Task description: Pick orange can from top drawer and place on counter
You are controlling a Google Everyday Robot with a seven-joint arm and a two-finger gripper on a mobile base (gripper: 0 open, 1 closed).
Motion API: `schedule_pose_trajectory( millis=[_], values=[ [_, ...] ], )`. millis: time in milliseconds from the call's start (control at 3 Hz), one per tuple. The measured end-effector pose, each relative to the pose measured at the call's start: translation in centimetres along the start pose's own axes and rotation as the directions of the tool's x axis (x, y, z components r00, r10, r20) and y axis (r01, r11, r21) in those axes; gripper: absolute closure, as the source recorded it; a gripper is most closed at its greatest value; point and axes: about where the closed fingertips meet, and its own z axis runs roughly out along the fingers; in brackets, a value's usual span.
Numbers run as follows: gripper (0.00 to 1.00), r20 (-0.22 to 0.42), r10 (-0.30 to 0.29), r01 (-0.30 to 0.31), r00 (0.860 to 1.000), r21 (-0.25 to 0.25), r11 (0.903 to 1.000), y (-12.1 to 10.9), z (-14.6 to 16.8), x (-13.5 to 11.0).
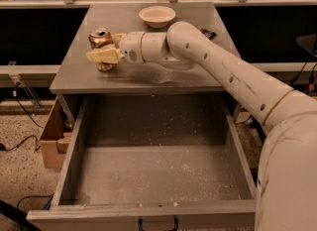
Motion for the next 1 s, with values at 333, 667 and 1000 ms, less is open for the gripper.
schedule_pose_trajectory(
  millis=[333,667,1000],
  values=[
    [0.0,0.0,0.0,0.0,1.0,-0.002,1.0,0.1,0.1,0.0],
    [0.0,-0.039,-0.021,0.022,0.999,0.023,0.9995,0.6,-2.7,-0.9],
    [0.0,-0.12,-0.086,0.098,0.989,0.103,0.9899,3.3,-9.0,-3.2]
  ],
)
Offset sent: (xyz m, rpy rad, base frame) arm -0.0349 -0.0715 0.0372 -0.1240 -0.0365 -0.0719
